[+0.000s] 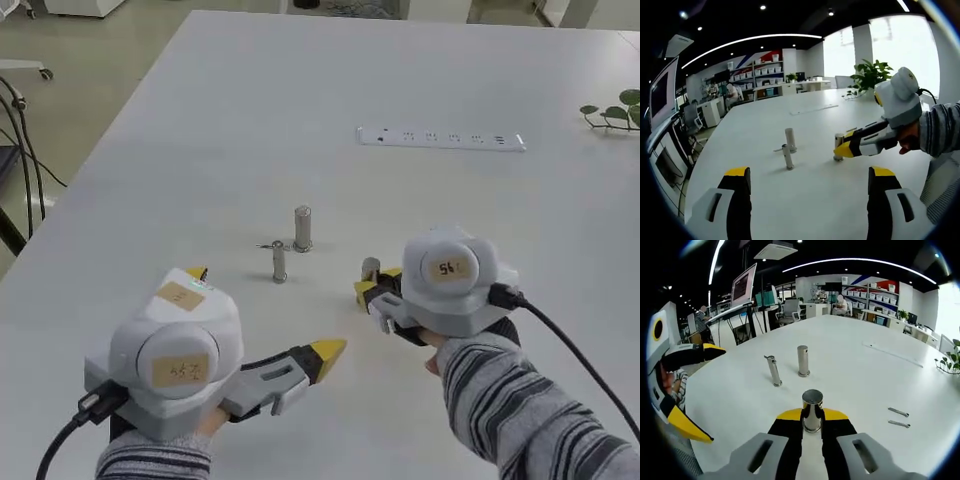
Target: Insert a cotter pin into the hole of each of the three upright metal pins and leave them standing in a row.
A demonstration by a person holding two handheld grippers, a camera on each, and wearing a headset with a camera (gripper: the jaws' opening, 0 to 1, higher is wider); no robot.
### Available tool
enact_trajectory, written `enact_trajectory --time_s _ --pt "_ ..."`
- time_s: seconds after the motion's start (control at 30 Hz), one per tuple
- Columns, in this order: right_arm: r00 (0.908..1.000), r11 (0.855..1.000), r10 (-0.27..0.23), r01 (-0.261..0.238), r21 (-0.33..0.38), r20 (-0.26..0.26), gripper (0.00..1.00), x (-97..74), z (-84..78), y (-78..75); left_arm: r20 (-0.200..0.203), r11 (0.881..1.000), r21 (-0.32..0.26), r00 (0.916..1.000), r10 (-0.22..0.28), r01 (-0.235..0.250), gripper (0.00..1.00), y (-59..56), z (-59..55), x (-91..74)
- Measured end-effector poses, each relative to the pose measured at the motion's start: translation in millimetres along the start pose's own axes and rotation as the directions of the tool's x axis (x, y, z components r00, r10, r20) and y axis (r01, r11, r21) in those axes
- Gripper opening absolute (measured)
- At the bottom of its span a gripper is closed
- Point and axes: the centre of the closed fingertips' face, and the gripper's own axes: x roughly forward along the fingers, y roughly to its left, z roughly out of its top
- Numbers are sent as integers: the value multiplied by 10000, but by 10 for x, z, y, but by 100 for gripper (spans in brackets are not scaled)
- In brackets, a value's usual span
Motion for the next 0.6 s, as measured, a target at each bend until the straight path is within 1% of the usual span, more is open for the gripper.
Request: enact_trajectory --time_s 0.07,0.17,0.2,0.3,0.4,0.47,0.53,0.6 --pt "9999 10000 -70 70 -16 -79 8 -10 -43 16 131 10000 95 9999 5 -7 97 5 25 8" --pt "9988 9993 -364 368 112 -339 8 -36 -132 10 88 9999 111 10000 -25 24 97 -10 15 7" --pt "9992 9993 -363 364 30 -174 8 -30 -123 22 79 9999 132 10000 -22 21 97 -10 14 7" --pt "9989 9985 -454 457 308 -92 8 -46 -125 19 61 9999 109 10000 -12 11 97 -6 6 7" --pt "9988 9987 -495 495 129 9 8 -46 -128 22 18 9999 108 10000 -16 15 97 -6 -5 11" --pt "9989 9988 -467 466 129 69 8 -48 -126 18 15 9999 124 10000 -21 21 97 -10 -4 11" --pt "9992 9992 -388 388 78 74 8 -48 -123 19 -21 9999 137 10000 -24 24 97 -12 -13 15" --pt "9994 9993 -346 347 -126 40 9 -47 -120 18 -60 9999 141 10000 -9 10 97 -9 -21 21"
